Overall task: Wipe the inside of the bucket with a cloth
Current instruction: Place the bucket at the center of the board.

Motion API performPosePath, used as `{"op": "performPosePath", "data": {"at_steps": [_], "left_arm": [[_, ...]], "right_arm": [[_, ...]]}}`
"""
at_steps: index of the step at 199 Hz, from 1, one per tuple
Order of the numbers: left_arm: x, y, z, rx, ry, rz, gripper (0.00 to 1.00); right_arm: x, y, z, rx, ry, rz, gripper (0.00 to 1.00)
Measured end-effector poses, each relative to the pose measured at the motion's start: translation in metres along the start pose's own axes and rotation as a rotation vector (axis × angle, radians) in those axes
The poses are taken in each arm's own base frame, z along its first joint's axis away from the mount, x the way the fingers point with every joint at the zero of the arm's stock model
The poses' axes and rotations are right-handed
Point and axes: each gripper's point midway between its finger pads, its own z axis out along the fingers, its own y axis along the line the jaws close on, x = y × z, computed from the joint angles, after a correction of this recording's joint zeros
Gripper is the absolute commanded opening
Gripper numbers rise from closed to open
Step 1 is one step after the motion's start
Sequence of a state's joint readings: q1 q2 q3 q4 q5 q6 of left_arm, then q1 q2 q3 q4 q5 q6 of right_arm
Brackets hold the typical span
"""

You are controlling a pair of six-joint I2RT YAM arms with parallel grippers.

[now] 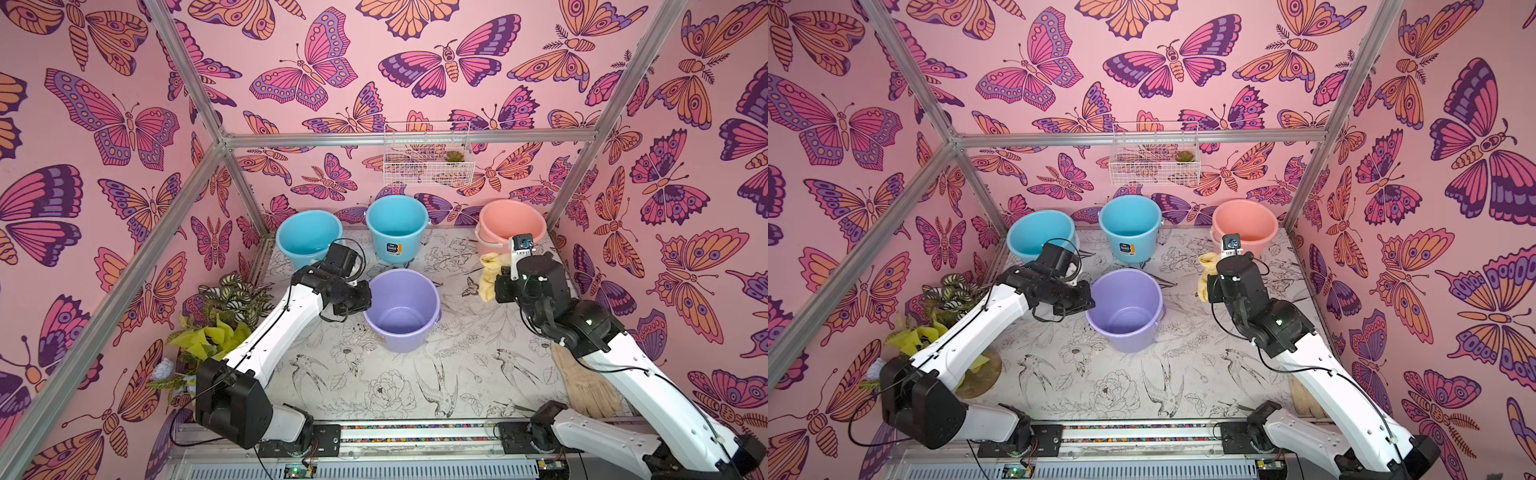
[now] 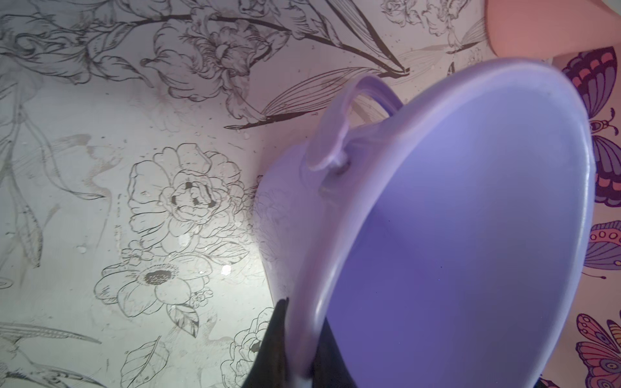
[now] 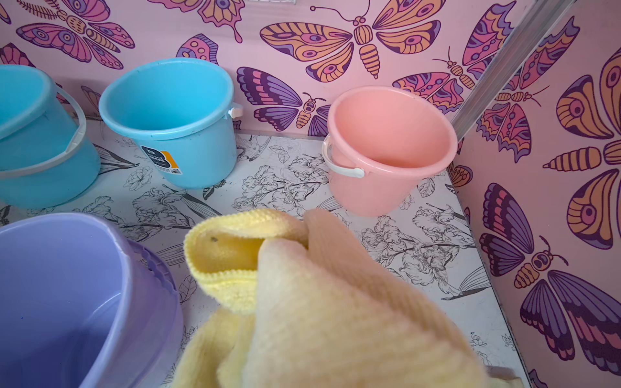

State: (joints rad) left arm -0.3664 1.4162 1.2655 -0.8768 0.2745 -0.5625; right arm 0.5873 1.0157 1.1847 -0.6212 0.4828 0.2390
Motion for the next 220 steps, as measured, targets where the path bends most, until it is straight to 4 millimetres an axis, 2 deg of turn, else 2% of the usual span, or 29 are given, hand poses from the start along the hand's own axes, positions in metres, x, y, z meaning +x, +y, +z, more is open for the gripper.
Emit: {"op": "performPosePath", "data": {"at_steps": [22, 54, 91, 117, 175, 220], "left_arm": [[-0.009, 0.025, -0.013, -0.03, -0.024, -0.066, 0.0], [-0.024, 0.069, -0.043, -0.073, -0.101, -0.19, 0.0], [-0.029, 0.121, -0.066, -0.123, -0.151, -0.338, 0.0], [-0.029, 0.15, -0.075, -0.144, -0.166, -0.422, 0.0], [-0.03, 0.179, -0.076, -0.175, -0.16, -0.472, 0.0], [-0.03, 0.18, -0.069, -0.162, -0.13, -0.467, 0.0]], "right_arm": [[0.001, -0.002, 0.001, 0.003, 0.007, 0.001, 0.0], [0.002, -0.004, 0.001, 0.005, 0.012, 0.002, 0.0], [0.004, -0.004, 0.002, 0.003, 0.021, -0.001, 0.0], [0.006, -0.003, 0.004, -0.003, 0.029, -0.003, 0.0], [0.008, -0.003, 0.008, -0.001, 0.044, -0.003, 0.0], [0.009, -0.003, 0.009, -0.006, 0.047, -0.002, 0.0]]}}
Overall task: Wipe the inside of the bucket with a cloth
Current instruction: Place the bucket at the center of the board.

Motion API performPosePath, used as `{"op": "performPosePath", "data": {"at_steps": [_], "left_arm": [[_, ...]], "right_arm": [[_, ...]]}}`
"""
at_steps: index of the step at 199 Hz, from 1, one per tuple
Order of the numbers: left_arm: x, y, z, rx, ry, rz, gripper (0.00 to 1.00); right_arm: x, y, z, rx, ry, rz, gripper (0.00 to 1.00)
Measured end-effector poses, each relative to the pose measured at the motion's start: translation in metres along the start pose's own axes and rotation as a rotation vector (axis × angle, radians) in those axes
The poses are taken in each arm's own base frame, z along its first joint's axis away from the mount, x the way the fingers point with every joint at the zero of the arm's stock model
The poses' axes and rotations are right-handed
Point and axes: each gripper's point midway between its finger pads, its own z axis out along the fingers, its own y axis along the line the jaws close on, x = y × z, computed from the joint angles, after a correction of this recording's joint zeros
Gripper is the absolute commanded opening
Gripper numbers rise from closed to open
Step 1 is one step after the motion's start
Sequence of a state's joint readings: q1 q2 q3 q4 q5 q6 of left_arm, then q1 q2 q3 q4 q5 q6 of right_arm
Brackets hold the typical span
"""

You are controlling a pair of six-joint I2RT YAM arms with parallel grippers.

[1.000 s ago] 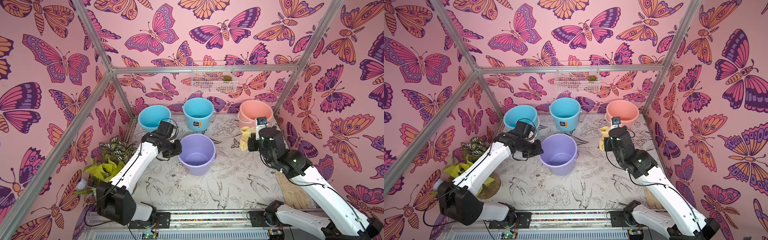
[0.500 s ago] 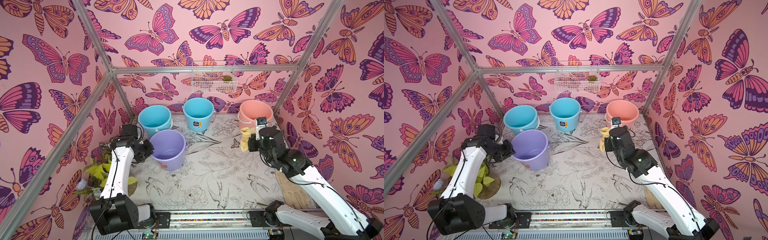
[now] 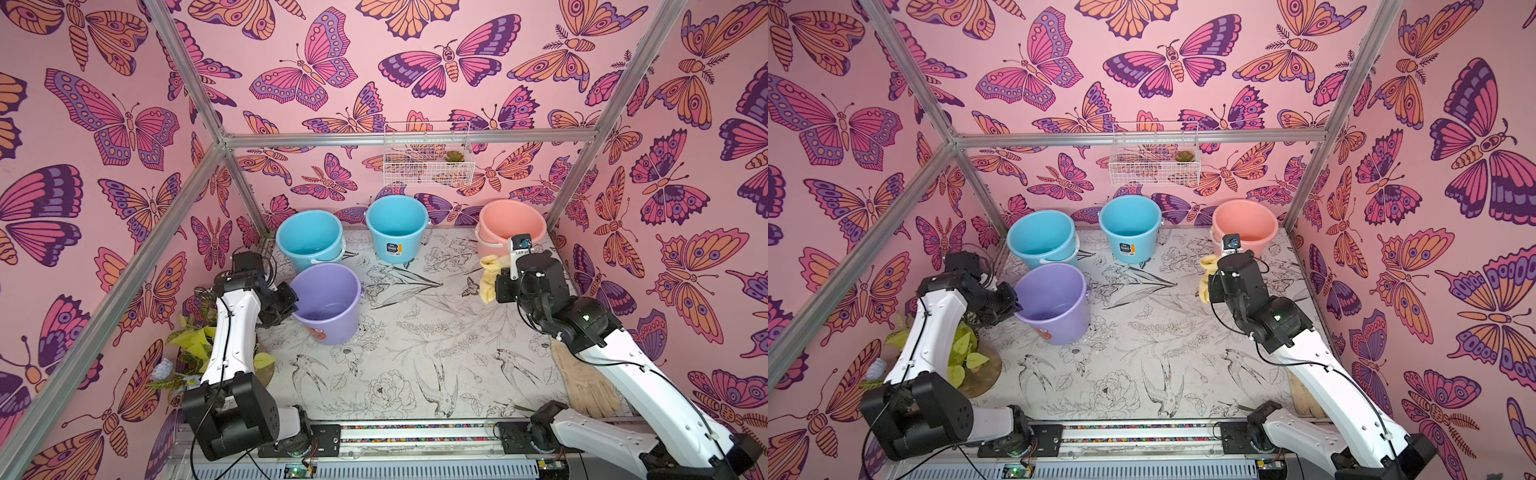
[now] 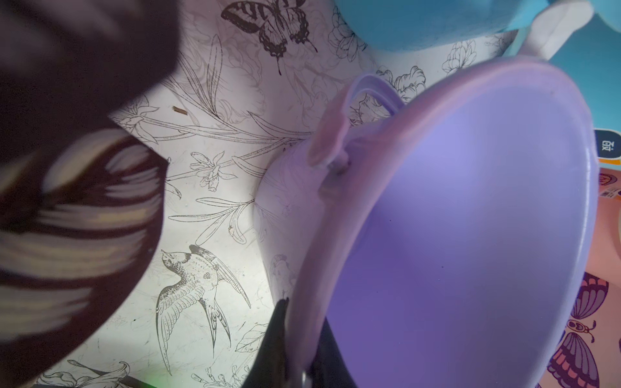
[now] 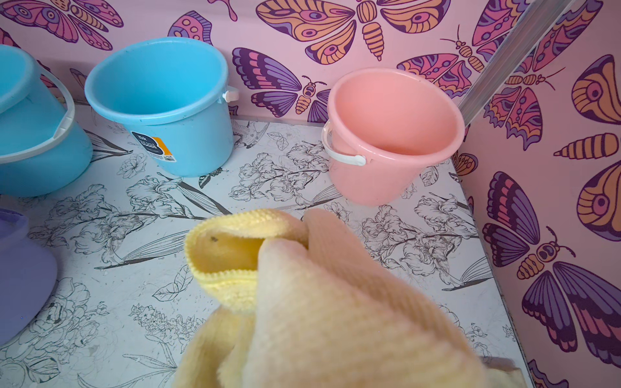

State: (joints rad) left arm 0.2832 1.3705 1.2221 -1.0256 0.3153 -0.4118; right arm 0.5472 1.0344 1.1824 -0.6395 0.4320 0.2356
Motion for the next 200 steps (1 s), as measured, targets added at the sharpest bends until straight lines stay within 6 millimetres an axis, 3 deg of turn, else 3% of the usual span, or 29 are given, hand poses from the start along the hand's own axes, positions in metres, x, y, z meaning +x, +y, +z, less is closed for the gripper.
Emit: {"op": "performPosePath", "data": {"at_steps": [42, 83, 121, 153, 200], "left_arm": [[0.005, -0.013, 0.008, 0.027, 0.033, 0.039, 0.0], [0.026, -0.062, 0.022, 0.05, 0.089, 0.169, 0.0], [0.051, -0.116, 0.036, 0.066, 0.128, 0.263, 0.0], [0.071, -0.173, 0.052, 0.108, 0.144, 0.323, 0.0], [0.075, -0.256, 0.075, 0.176, 0.112, 0.346, 0.0]], "right_arm": [[0.001, 0.0, 0.001, -0.003, 0.004, 0.001, 0.0], [0.001, -0.009, 0.003, 0.021, 0.009, 0.015, 0.0], [0.003, -0.041, 0.01, 0.095, 0.03, 0.068, 0.0], [0.001, -0.065, 0.01, 0.145, 0.028, 0.11, 0.0], [-0.012, -0.076, 0.003, 0.155, -0.005, 0.131, 0.0]]}}
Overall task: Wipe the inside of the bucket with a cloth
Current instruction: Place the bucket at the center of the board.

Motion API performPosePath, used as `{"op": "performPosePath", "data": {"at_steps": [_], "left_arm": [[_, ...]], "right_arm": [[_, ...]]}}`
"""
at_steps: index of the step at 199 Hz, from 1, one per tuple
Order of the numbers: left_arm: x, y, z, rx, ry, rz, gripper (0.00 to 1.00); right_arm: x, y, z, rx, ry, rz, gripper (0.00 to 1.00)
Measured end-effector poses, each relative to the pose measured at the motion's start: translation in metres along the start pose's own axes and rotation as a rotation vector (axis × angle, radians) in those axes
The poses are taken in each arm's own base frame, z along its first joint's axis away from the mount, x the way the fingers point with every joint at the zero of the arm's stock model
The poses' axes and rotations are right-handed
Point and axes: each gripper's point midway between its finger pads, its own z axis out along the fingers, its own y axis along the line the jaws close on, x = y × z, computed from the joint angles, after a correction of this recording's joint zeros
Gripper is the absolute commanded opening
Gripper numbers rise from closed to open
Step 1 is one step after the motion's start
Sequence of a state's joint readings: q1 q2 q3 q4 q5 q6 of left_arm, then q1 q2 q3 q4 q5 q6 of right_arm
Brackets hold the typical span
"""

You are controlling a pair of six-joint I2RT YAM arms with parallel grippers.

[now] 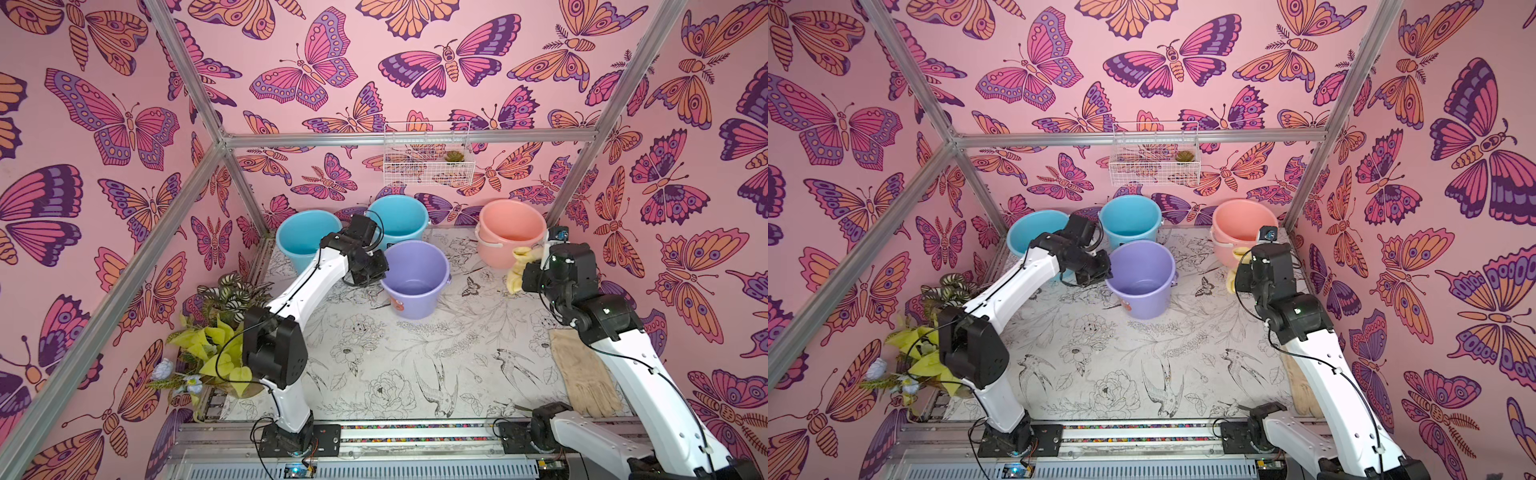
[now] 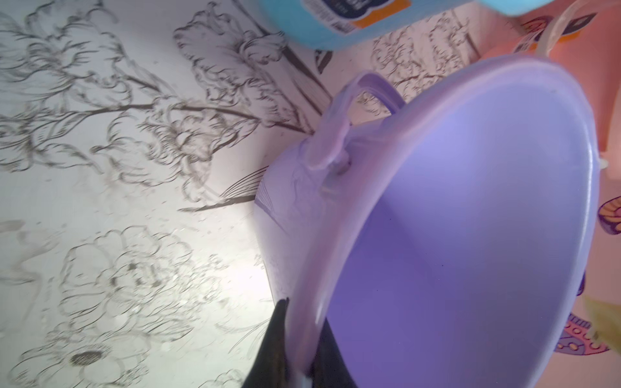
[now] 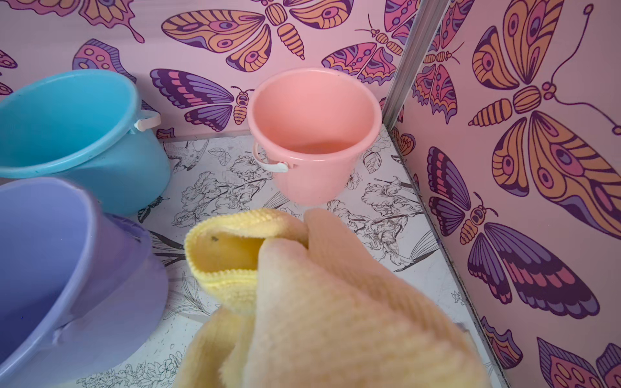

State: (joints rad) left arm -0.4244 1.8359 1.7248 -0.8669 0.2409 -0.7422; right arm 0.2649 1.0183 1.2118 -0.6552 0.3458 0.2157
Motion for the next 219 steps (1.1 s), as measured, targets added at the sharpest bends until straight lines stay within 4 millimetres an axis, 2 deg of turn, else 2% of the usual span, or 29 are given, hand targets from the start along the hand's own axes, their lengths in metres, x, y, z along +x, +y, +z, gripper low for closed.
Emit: {"op": "performPosePath", "data": {"at_steps": [43, 69, 104, 148, 161, 186, 205, 219], "left_arm": [[-0.041, -0.057, 0.025, 0.066, -0.074, -0.008, 0.0], [-0.061, -0.081, 0.043, 0.099, -0.113, -0.02, 0.0], [-0.074, -0.096, 0.071, 0.108, -0.134, -0.047, 0.0], [-0.073, -0.1, 0.096, 0.081, -0.146, -0.066, 0.0], [-0.071, -0.102, 0.097, 0.078, -0.15, -0.07, 0.04], [-0.067, -0.109, 0.096, 0.087, -0.152, -0.073, 0.21], [-0.064, -0.115, 0.096, 0.098, -0.15, -0.068, 0.26], [-0.062, -0.12, 0.095, 0.109, -0.153, -0.063, 0.34]], "right_arm": [[-0.007, 0.002, -0.004, -0.019, -0.014, 0.004, 0.0], [-0.01, 0.003, -0.006, -0.024, -0.022, 0.004, 0.0], [-0.011, 0.001, -0.006, -0.023, -0.023, 0.007, 0.0], [-0.011, 0.001, -0.006, -0.025, -0.023, 0.01, 0.0], [-0.011, 0.001, -0.007, -0.027, -0.025, 0.011, 0.0], [-0.013, 0.0, -0.011, -0.032, -0.035, 0.015, 0.0], [-0.014, -0.001, -0.013, -0.033, -0.044, 0.018, 0.0], [-0.015, -0.001, -0.015, -0.036, -0.046, 0.019, 0.0]]}}
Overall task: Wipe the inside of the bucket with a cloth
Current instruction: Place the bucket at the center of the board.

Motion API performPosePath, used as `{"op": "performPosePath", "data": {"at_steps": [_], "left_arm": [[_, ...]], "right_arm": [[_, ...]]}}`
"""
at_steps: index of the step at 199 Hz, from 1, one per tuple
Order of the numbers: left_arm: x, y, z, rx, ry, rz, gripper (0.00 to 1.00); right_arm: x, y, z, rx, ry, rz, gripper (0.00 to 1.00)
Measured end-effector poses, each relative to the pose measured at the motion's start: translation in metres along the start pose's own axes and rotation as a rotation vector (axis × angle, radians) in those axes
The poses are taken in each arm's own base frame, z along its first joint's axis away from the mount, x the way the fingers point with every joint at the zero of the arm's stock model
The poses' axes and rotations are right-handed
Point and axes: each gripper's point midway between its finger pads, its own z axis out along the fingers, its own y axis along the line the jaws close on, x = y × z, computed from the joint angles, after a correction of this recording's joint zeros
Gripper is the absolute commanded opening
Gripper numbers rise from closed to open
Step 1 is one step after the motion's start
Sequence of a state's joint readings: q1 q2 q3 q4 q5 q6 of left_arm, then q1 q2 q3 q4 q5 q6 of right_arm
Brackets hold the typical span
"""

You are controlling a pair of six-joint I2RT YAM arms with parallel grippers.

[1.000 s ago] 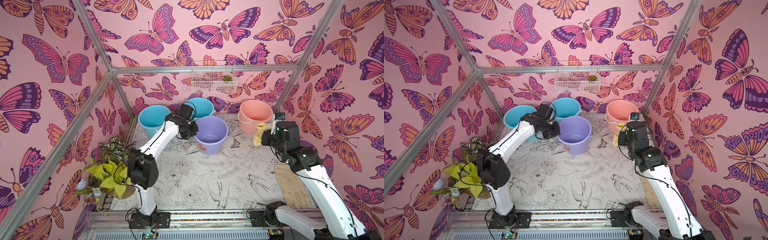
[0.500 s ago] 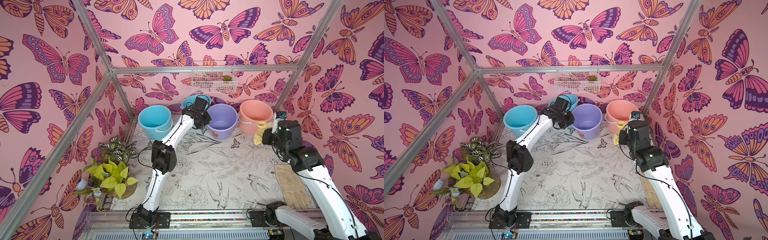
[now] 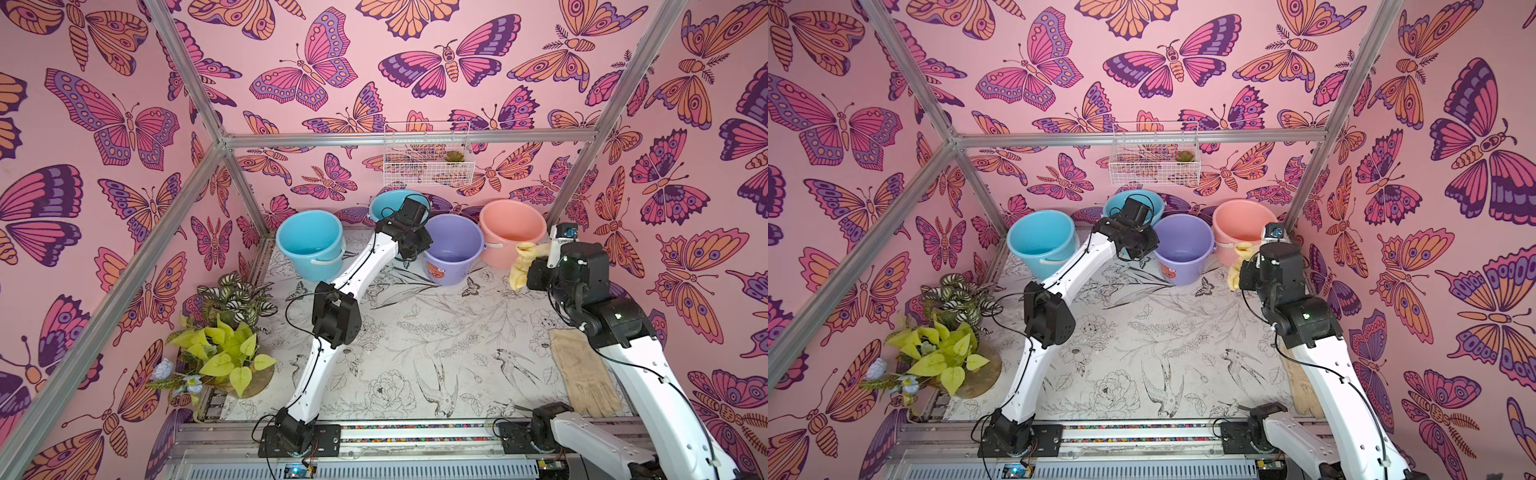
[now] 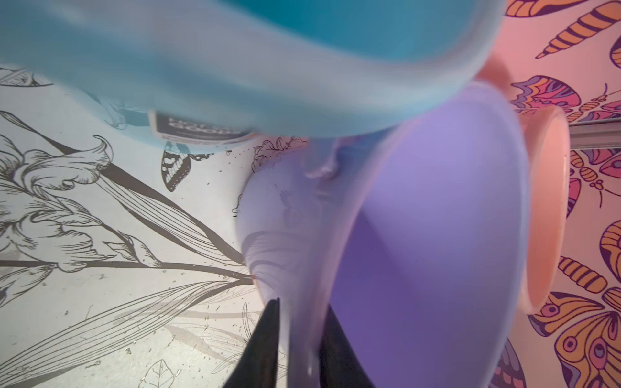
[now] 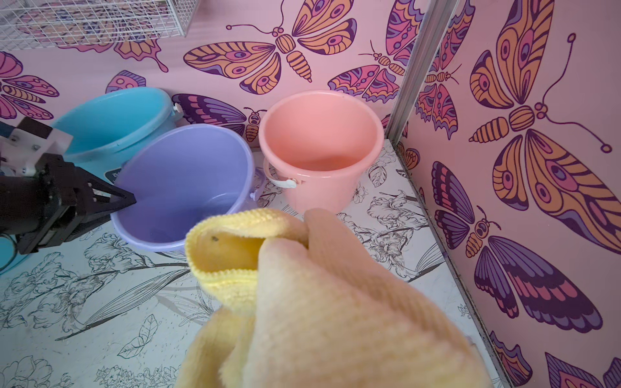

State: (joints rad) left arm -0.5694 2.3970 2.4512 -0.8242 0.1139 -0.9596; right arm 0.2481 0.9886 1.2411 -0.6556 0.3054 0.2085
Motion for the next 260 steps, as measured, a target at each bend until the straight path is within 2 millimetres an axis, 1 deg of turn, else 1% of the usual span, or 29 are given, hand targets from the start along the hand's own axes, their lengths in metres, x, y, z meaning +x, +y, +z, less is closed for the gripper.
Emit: {"op": "performPosePath", "data": {"at_steps": [17, 37, 75, 86, 107, 129, 153, 168, 184, 205, 218, 241, 260], "left_arm": [[0.002, -0.006, -0.001, 0.018, 0.0, 0.005, 0.41], [0.006, -0.01, 0.0, 0.029, 0.011, 0.008, 0.42], [0.009, -0.012, 0.0, 0.04, 0.026, 0.016, 0.5], [0.01, -0.01, 0.0, 0.033, 0.024, 0.023, 0.53], [0.012, 0.0, -0.004, -0.003, 0.018, 0.036, 0.57], [0.007, 0.006, -0.02, -0.024, -0.006, 0.047, 0.58], [-0.01, 0.009, -0.048, -0.021, -0.056, 0.041, 0.58], [-0.028, 0.013, -0.065, -0.017, -0.098, 0.025, 0.59], [-0.047, 0.022, -0.077, -0.02, -0.136, 0.002, 0.6], [-0.067, 0.038, -0.082, -0.042, -0.17, -0.03, 0.62], [-0.076, 0.047, -0.083, -0.055, -0.182, -0.047, 0.63], [-0.089, 0.059, -0.087, -0.069, -0.203, -0.077, 0.66], [-0.095, 0.069, -0.084, -0.082, -0.207, -0.106, 0.68]], "right_arm": [[0.0, 0.0, 0.0, -0.002, -0.001, 0.001, 0.0], [0.0, 0.001, 0.0, -0.005, 0.0, 0.001, 0.0], [0.0, 0.001, -0.001, -0.008, -0.002, 0.002, 0.0], [-0.001, 0.001, -0.003, -0.009, -0.004, 0.002, 0.0], [0.0, -0.001, -0.006, -0.009, -0.005, 0.002, 0.0], [0.001, -0.001, -0.008, -0.009, -0.003, 0.002, 0.0], [0.002, -0.002, -0.008, -0.008, -0.001, 0.001, 0.0], [0.002, -0.002, -0.008, -0.009, -0.001, 0.002, 0.0], [0.002, -0.001, -0.008, -0.011, -0.001, 0.002, 0.0], [0.002, -0.001, -0.008, -0.011, 0.002, 0.001, 0.0], [0.003, -0.001, -0.009, -0.011, 0.005, 0.0, 0.0], [0.005, -0.002, -0.01, -0.009, 0.011, -0.002, 0.0], [0.006, -0.003, -0.011, -0.009, 0.012, -0.002, 0.0]]}}
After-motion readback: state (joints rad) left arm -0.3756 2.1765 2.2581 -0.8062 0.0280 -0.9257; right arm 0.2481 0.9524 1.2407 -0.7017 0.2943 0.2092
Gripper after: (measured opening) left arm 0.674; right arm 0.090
